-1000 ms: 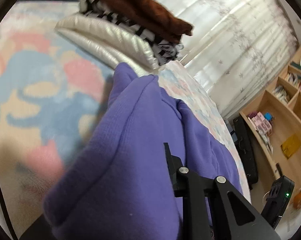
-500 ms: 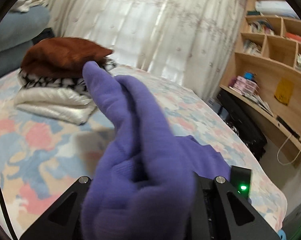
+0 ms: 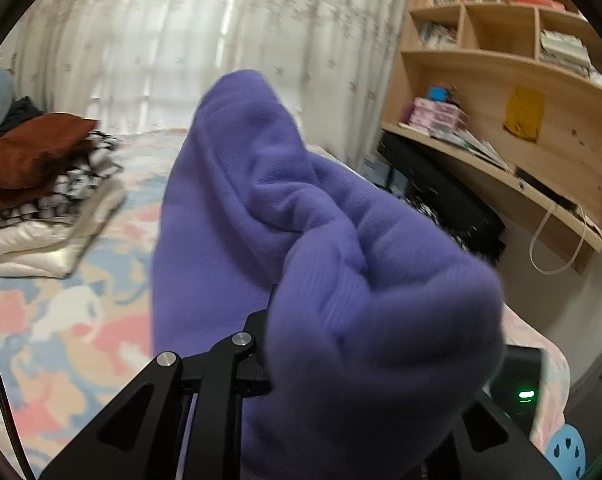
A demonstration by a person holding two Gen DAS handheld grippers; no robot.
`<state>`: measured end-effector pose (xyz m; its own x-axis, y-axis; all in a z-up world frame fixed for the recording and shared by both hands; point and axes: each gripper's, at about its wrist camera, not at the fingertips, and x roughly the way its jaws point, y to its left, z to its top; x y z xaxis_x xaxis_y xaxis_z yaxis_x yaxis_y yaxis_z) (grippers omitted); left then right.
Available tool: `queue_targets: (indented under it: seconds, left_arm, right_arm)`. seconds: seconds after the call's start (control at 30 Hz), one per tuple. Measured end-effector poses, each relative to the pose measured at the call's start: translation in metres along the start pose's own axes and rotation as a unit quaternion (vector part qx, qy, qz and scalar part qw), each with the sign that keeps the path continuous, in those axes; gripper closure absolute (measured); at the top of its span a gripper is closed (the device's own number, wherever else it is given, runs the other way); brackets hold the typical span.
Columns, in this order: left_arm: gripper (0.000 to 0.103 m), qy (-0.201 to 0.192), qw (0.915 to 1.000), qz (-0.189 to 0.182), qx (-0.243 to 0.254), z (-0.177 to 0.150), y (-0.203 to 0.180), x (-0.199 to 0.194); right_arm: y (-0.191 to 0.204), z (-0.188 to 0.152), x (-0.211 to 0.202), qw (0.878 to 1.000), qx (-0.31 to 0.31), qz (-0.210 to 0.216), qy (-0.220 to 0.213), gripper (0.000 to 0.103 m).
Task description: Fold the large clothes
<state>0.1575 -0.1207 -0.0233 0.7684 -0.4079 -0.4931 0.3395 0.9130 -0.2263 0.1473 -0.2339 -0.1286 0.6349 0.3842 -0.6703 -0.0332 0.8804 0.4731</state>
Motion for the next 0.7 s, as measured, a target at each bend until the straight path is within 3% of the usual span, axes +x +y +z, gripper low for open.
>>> queue_targets:
  seconds: [0.13, 0.3, 0.43, 0.63, 0.7]
  left_arm:
    - [0.088, 0.033, 0.9988, -0.015, 0.033, -0.011, -0.047, 0.03]
    - [0.088, 0.089, 0.9917, 0.002, 0.093, -0.045, -0.095, 0.076]
    - [0.088, 0.135, 0.9817, 0.035, 0.13, -0.076, -0.111, 0.112]
    - [0.087, 0.135, 0.9747, 0.053, 0.171, -0.084, -0.127, 0.116]
    - [0.082, 0.136, 0.9749, 0.047, 0.17, -0.081, -0.125, 0.115]
  right_arm:
    - [-0.049, -0.003, -0.046, 0.996, 0.041, -0.065, -0.052, 0.084]
    - [-0.101, -0.009, -0.081, 0.984, 0.096, -0.117, -0.089, 0.083]
    - [-0.125, -0.019, -0.085, 0.981, 0.135, -0.111, -0.088, 0.083]
    - [-0.13, -0.025, -0.076, 0.982, 0.144, -0.097, -0.075, 0.083]
    - [-0.131, -0.022, -0.075, 0.982, 0.145, -0.093, -0.075, 0.083]
